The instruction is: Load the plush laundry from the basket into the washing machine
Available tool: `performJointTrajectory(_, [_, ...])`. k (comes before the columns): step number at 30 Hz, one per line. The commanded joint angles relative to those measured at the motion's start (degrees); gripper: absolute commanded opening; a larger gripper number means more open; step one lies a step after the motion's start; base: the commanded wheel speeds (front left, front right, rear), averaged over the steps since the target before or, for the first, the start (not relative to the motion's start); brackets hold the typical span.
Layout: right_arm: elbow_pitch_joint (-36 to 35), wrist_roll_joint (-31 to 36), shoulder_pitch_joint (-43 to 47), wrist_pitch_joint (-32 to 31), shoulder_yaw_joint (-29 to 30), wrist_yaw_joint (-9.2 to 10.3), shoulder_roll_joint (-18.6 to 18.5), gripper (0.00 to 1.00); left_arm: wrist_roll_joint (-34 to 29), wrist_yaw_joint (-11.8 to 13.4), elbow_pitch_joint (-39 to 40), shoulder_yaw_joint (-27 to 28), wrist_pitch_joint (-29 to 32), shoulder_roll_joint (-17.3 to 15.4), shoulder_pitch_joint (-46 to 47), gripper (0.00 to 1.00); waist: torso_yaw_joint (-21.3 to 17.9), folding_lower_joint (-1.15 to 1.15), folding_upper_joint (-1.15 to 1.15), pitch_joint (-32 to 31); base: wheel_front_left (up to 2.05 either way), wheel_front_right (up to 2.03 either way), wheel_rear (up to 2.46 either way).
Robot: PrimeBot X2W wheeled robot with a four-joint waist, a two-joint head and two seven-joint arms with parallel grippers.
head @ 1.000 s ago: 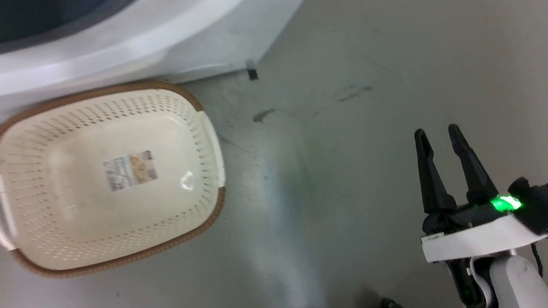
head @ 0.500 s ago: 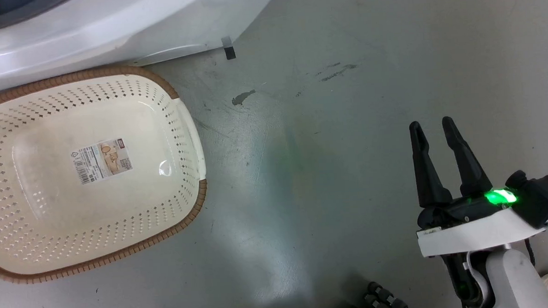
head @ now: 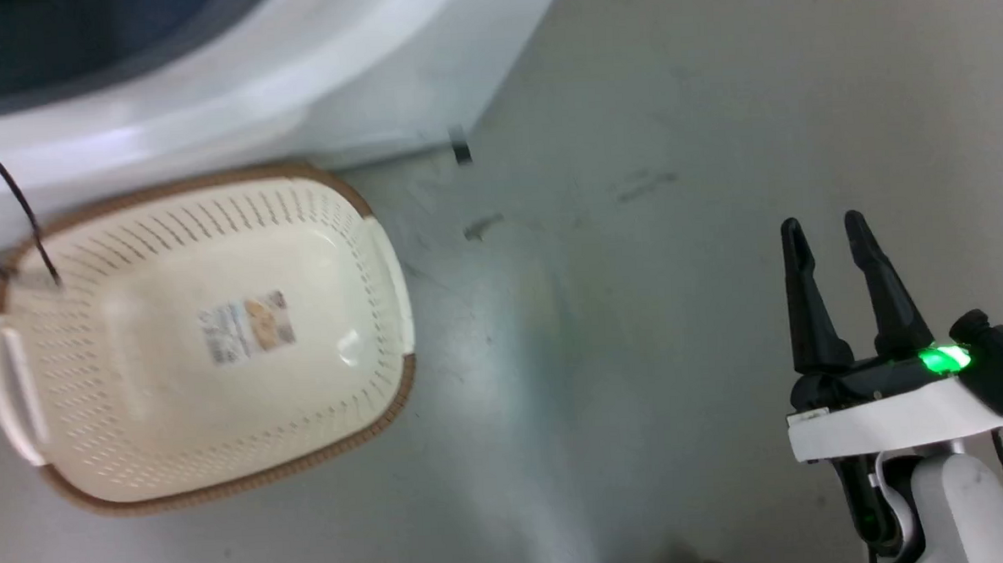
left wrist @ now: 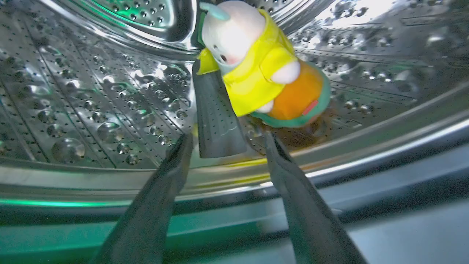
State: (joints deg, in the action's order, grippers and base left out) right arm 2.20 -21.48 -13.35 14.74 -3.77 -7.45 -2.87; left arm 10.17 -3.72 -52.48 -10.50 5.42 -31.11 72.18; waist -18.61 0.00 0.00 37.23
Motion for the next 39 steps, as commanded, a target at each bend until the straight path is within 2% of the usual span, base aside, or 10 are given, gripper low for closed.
performJointTrajectory(1, [0.16, 0.62, 0.45, 0.26, 0.4, -0.03, 0.0, 1.0, 0.4, -0.31, -0.51, -0.17, -1.27, 0.72, -1.53, 1.0, 2.08, 0.0, 0.0, -4.04, 0.0, 0.0, 0.0])
performJointTrajectory(12, [0.45, 6.44, 6.41, 0.26, 4.02, -0.03, 0.0, 1.0, 4.49, -2.7, -2.5, -1.73, -15.25, 7.83, -15.01, 1.0, 9.96, 0.0, 0.0, -20.83, 0.0, 0.0, 0.0])
performJointTrajectory(14, [0.49, 7.79, 8.47, 0.26, 5.12, -0.03, 0.0, 1.0, 5.08, -2.98, -0.81, -2.86, -17.52, 10.28, -19.54, 1.0, 12.61, 0.0, 0.0, -24.62, 0.0, 0.0, 0.0])
performJointTrajectory(19, [0.26, 9.05, 11.63, 0.26, 5.8, -0.03, 0.0, 1.0, 6.37, -2.42, 5.83, -3.18, -19.81, 13.8, -28.94, 1.0, 16.26, 0.0, 0.0, -30.52, 0.0, 0.0, 0.0])
performJointTrajectory(24, [-0.19, 9.73, 14.48, 0.26, 5.75, -0.03, 0.0, 1.0, 8.87, 0.0, 15.8, -1.54, -20.3, 17.04, -41.46, 1.0, 19.2, 0.0, 0.0, -35.19, 0.0, 0.0, 0.0])
performJointTrajectory(33, [-1.23, 11.3, 18.65, 0.26, 4.72, -0.03, 0.0, 1.0, 6.89, 6.8, 35.79, -1.18, -20.4, 18.85, -63.22, 1.0, 22.13, 0.0, 0.0, -39.13, 0.0, 0.0, 0.0])
performJointTrajectory(39, [-1.03, 11.45, 20.38, 0.26, 4.27, -0.03, 0.0, 1.0, 6.07, 9.42, 42.45, -0.24, -20.41, 19.89, -72.68, 1.0, 22.64, 0.0, 0.0, -40.03, 0.0, 0.0, 0.0])
